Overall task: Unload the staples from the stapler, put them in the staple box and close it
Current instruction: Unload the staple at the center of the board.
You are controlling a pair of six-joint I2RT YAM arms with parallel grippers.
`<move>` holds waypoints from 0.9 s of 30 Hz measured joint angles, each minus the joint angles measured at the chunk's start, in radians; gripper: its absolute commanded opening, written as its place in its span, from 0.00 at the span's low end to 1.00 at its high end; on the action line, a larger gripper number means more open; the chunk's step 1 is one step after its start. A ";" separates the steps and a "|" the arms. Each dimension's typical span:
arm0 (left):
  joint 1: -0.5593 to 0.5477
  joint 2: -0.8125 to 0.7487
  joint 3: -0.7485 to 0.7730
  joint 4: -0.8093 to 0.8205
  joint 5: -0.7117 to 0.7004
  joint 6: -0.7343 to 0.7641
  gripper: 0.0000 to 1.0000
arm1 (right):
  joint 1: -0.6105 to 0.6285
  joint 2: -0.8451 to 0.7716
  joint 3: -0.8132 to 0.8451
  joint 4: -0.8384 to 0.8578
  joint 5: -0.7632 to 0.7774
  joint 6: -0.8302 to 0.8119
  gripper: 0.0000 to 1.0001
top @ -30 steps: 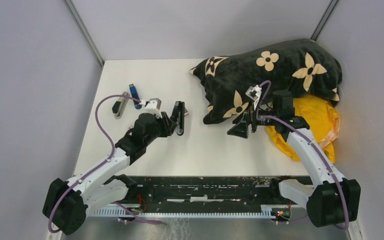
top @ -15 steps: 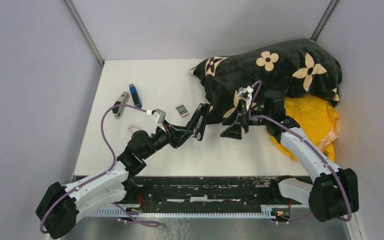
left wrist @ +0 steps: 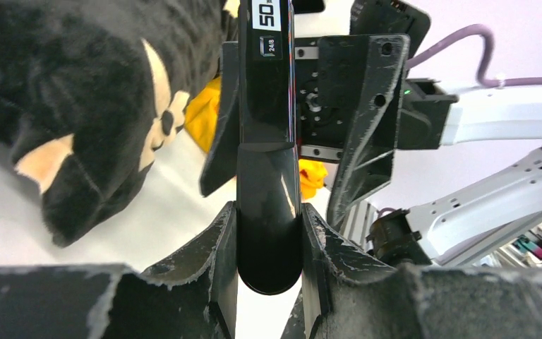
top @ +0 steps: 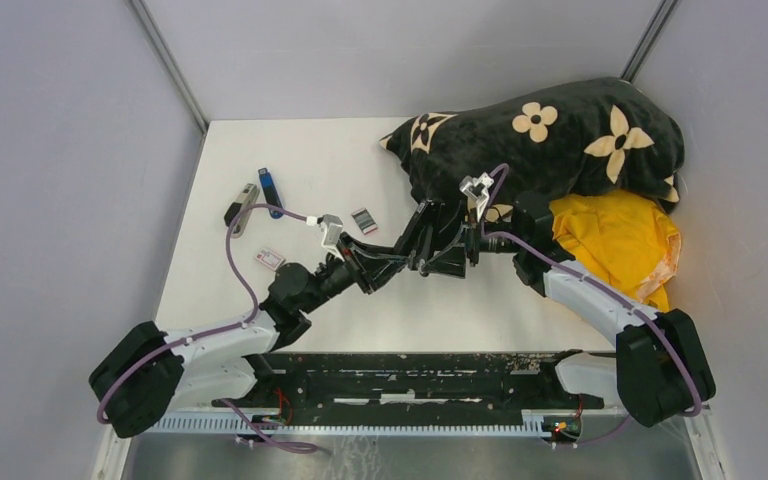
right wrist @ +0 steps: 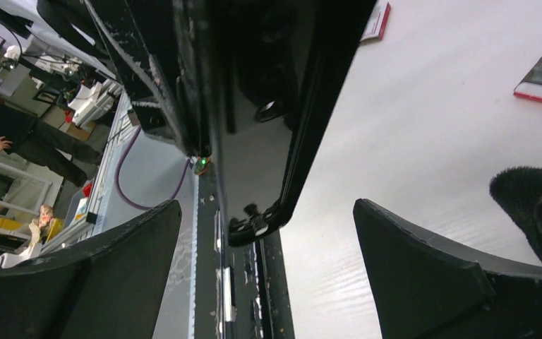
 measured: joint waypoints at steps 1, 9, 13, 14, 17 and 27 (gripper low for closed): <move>-0.003 0.010 0.003 0.019 0.003 -0.005 0.03 | 0.002 0.006 -0.002 0.043 0.005 0.033 1.00; -0.009 0.053 0.029 0.193 0.024 -0.063 0.03 | 0.019 0.042 -0.014 0.326 0.018 0.263 0.95; -0.009 0.068 0.034 0.230 0.044 -0.074 0.03 | 0.026 0.041 -0.014 0.360 0.005 0.304 0.91; -0.010 0.069 0.034 0.235 0.048 -0.079 0.03 | 0.026 0.041 -0.014 0.367 -0.002 0.312 0.90; -0.010 0.070 0.034 0.244 0.052 -0.082 0.03 | 0.027 0.037 -0.014 0.377 -0.010 0.330 0.88; -0.010 0.117 0.036 0.295 0.081 -0.095 0.03 | 0.030 0.026 -0.013 0.392 -0.031 0.356 0.72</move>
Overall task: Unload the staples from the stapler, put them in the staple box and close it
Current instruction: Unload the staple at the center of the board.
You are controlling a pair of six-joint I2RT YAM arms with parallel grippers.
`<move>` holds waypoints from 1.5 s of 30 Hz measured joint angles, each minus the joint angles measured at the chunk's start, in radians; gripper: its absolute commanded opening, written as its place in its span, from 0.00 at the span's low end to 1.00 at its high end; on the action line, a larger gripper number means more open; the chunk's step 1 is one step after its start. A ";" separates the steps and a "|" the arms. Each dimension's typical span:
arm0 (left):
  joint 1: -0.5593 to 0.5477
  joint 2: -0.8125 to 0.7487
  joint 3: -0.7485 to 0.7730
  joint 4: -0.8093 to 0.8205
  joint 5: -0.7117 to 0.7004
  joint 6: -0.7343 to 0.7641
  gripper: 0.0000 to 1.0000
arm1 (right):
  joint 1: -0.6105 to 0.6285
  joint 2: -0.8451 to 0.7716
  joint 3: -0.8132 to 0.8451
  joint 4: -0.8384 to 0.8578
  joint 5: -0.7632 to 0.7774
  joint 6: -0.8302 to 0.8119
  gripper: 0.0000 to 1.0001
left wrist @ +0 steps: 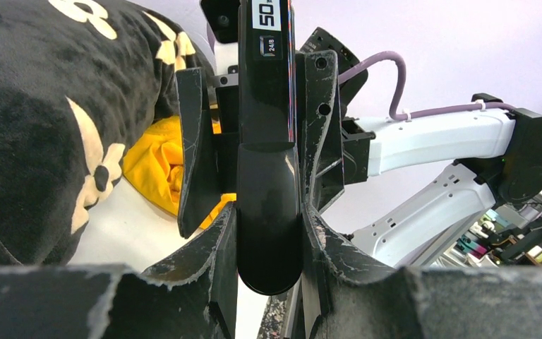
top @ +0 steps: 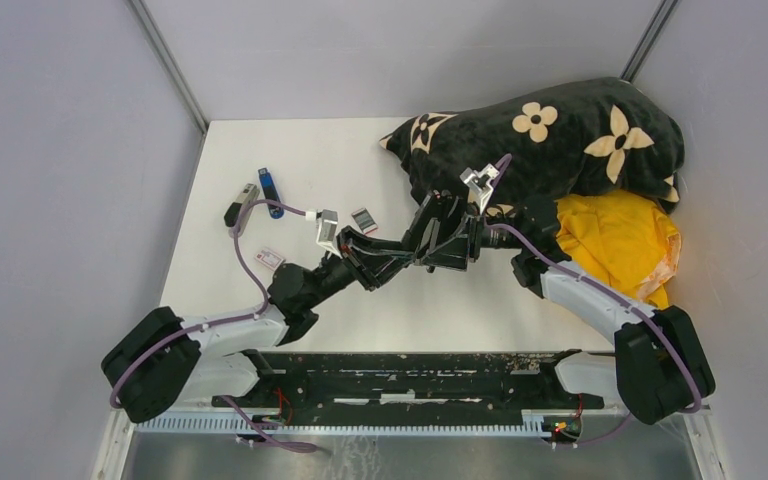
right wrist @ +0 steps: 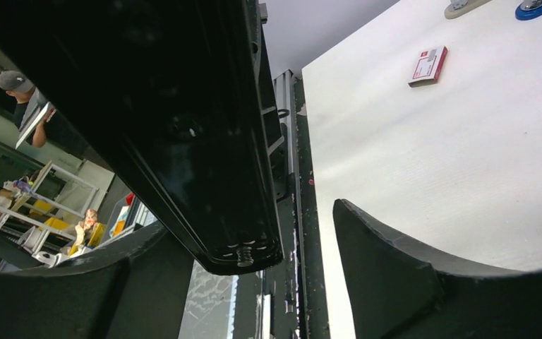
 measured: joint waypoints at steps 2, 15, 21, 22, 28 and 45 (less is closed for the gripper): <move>0.000 0.007 0.000 0.001 0.009 -0.001 0.03 | 0.000 -0.005 0.000 -0.001 -0.003 -0.003 0.66; 0.000 0.031 0.000 0.014 0.013 -0.008 0.03 | 0.002 -0.026 0.044 -0.130 -0.046 -0.122 0.16; 0.000 0.034 0.000 0.004 0.018 -0.008 0.47 | 0.001 -0.027 0.058 -0.190 -0.061 -0.163 0.06; 0.000 0.032 0.001 -0.004 0.019 -0.007 0.57 | 0.001 -0.027 0.064 -0.215 -0.063 -0.177 0.05; 0.000 -0.033 0.033 -0.121 0.038 0.044 0.93 | 0.001 -0.027 0.115 -0.474 -0.065 -0.356 0.02; 0.000 -0.276 0.095 -0.741 -0.034 0.326 0.94 | 0.001 -0.027 0.233 -0.975 -0.044 -0.774 0.01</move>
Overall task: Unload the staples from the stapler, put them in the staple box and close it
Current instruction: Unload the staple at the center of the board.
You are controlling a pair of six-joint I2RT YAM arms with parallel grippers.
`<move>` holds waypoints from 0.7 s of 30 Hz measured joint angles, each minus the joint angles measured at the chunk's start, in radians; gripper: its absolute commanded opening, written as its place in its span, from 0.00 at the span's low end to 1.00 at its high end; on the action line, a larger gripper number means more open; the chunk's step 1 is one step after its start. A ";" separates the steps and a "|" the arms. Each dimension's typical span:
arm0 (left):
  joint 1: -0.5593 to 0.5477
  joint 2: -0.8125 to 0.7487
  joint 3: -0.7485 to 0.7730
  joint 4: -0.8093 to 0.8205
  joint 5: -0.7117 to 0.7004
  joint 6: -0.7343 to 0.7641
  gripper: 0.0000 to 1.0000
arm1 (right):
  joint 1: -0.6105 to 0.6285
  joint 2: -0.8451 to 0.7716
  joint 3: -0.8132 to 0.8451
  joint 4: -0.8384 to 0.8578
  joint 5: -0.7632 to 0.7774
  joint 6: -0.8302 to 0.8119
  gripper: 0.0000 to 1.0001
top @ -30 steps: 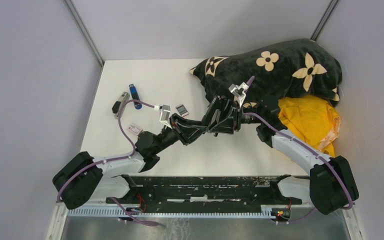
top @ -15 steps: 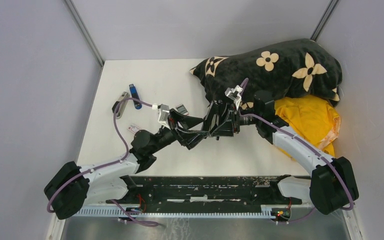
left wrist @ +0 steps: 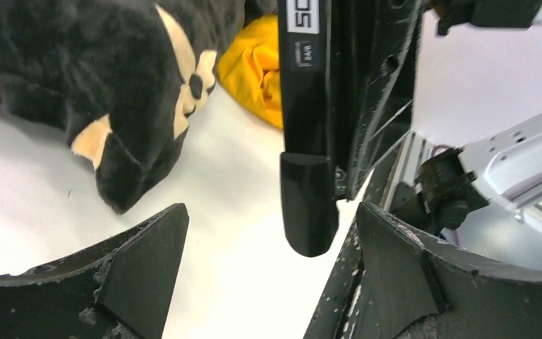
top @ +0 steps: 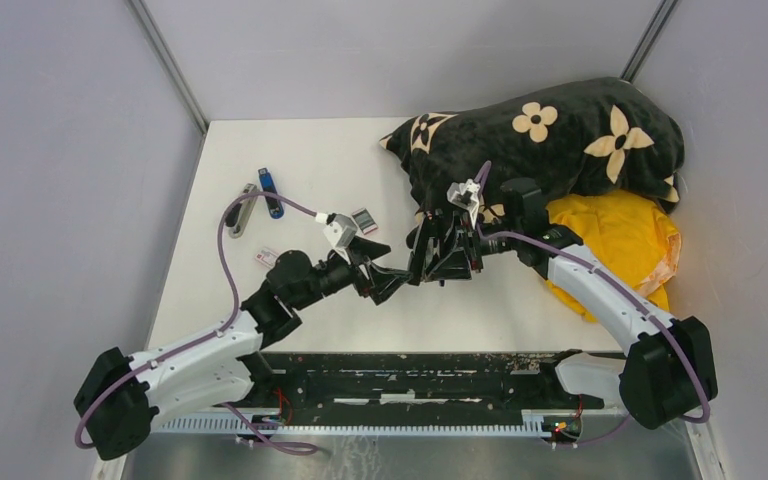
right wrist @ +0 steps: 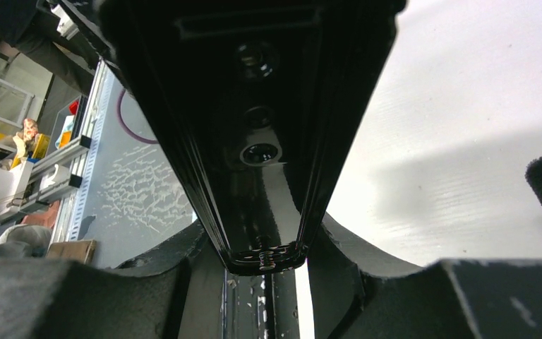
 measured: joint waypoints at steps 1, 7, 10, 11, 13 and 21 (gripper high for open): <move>0.000 0.010 0.003 -0.017 0.004 0.009 0.94 | 0.000 0.000 0.000 -0.018 0.002 -0.018 0.01; 0.000 0.145 0.052 -0.039 0.087 0.036 0.88 | 0.003 0.010 0.008 -0.120 0.016 -0.115 0.01; 0.000 0.199 0.063 -0.013 0.143 0.035 0.82 | 0.006 0.014 0.015 -0.147 0.023 -0.147 0.01; 0.000 0.214 0.067 -0.002 0.161 0.035 0.79 | 0.006 0.014 0.017 -0.157 0.024 -0.157 0.01; 0.000 0.233 0.072 0.017 0.188 0.033 0.71 | 0.008 0.014 0.019 -0.172 0.025 -0.173 0.01; 0.003 0.264 0.093 0.071 0.264 -0.014 0.03 | 0.007 0.015 0.030 -0.198 0.035 -0.253 0.01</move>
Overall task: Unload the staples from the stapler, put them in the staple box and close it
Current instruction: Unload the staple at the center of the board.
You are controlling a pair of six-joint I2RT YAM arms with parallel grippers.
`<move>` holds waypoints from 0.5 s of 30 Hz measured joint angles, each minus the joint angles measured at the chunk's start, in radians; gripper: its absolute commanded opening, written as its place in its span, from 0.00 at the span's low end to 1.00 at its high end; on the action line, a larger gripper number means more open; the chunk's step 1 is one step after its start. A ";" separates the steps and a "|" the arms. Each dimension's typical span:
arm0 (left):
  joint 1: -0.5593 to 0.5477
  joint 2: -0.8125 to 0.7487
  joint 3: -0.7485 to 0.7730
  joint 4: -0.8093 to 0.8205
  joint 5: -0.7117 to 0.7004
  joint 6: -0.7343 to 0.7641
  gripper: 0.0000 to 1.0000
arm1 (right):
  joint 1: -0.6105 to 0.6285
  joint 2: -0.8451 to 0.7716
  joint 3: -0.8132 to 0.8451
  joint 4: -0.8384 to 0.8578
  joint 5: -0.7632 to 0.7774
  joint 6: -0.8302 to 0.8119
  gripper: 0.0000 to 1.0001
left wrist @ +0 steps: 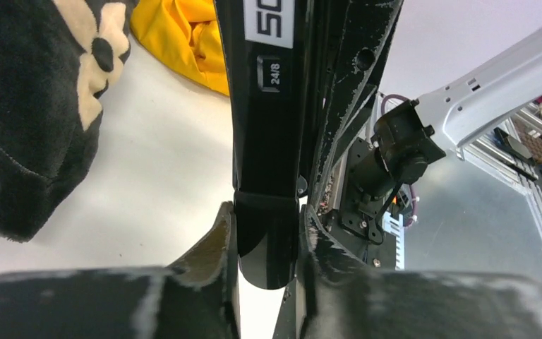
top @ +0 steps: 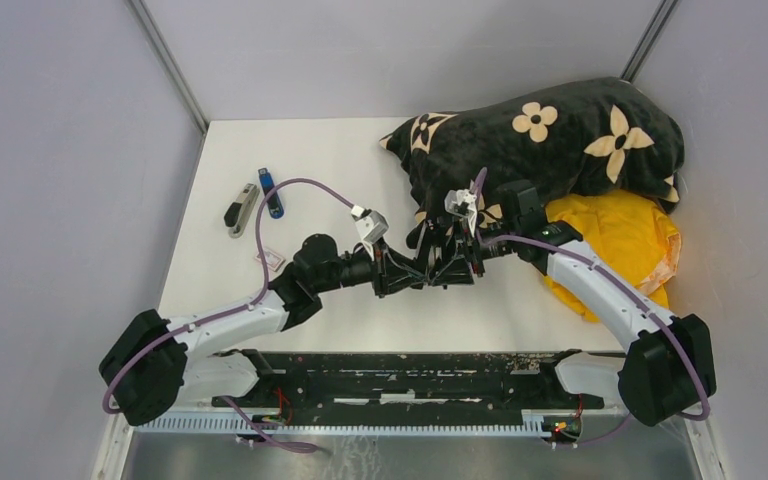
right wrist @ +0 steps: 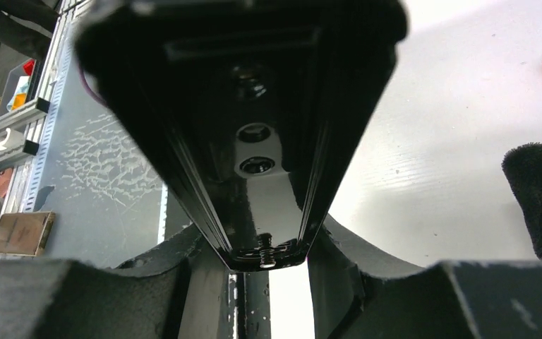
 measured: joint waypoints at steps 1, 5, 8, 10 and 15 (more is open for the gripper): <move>0.003 0.001 0.001 0.000 0.004 0.001 0.03 | 0.000 0.000 0.005 -0.006 0.004 -0.016 0.01; 0.004 0.001 0.001 -0.009 0.031 0.065 0.03 | 0.000 0.005 0.052 -0.142 0.035 -0.151 0.01; 0.004 0.000 -0.013 -0.011 0.039 0.169 0.03 | 0.001 0.018 0.109 -0.285 0.111 -0.319 0.01; 0.005 0.000 -0.043 0.002 0.037 0.249 0.03 | 0.005 0.016 0.121 -0.353 0.186 -0.428 0.01; 0.003 0.062 -0.102 0.022 0.009 0.415 0.03 | 0.008 0.004 0.092 -0.428 0.395 -0.602 0.01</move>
